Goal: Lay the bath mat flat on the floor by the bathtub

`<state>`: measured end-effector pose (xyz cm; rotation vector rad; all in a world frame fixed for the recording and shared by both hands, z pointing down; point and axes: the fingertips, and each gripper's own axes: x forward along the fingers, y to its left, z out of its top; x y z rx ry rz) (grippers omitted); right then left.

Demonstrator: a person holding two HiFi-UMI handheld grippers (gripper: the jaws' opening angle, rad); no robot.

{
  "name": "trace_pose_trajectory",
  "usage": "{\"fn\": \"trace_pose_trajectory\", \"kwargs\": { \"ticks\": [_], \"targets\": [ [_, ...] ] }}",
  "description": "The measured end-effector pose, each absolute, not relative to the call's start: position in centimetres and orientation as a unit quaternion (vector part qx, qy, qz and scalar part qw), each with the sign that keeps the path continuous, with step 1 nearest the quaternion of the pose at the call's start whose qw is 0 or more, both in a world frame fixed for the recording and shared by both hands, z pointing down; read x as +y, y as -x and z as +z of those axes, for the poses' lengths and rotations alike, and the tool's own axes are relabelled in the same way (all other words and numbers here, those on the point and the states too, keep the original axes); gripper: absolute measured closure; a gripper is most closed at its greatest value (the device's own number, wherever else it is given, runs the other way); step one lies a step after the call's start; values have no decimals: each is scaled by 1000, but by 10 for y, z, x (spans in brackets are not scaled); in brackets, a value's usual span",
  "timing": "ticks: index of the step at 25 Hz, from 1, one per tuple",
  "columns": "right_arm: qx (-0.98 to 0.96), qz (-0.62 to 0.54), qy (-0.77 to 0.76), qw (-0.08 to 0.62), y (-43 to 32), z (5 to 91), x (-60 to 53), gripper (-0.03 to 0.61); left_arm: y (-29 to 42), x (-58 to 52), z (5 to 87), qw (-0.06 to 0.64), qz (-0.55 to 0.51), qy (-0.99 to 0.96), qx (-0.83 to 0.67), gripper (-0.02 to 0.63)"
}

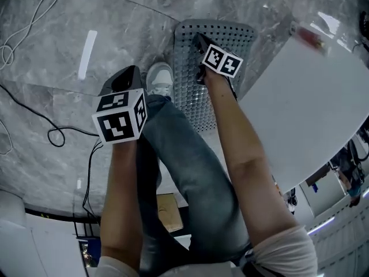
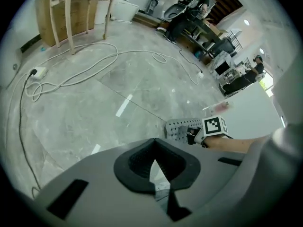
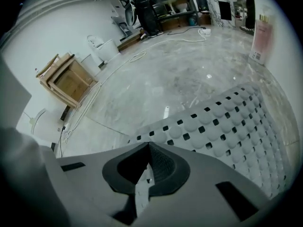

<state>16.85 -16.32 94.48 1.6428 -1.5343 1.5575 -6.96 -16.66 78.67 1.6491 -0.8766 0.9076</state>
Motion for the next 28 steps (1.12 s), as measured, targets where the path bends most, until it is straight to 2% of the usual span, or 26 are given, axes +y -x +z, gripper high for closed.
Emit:
{"fn": "trace_pose_trajectory", "kwargs": {
  "ticks": [5, 12, 19, 20, 21, 22, 23, 24, 26, 28],
  "targets": [
    [-558, 569, -555, 239, -171, 978, -167, 555, 71, -186, 807, 532, 370, -667, -368, 597],
    [-595, 572, -519, 222, -174, 976, -171, 555, 74, -196, 815, 552, 362, -654, -368, 597],
    [-575, 569, -533, 248, -243, 976, -165, 554, 63, -195, 822, 560, 366, -653, -354, 597],
    [-572, 567, -537, 252, -254, 976, -164, 528, 61, -197, 822, 559, 365, -655, -354, 597],
    [-567, 565, -543, 254, -265, 975, -163, 554, 60, -198, 822, 557, 364, -656, -355, 597],
    [-560, 565, -550, 254, -275, 975, -161, 552, 60, -198, 824, 557, 365, -656, -355, 598],
    [-553, 566, -558, 252, -285, 975, -159, 523, 59, -197, 825, 559, 366, -655, -354, 597],
    [-547, 566, -564, 250, -294, 974, -157, 552, 57, -196, 827, 561, 367, -653, -352, 597],
    [-540, 567, -571, 246, -308, 975, -155, 503, 54, -197, 830, 561, 368, -655, -347, 597],
    [-539, 568, -571, 246, -315, 977, -155, 548, 51, -201, 832, 556, 370, -660, -343, 597]
  ]
}}
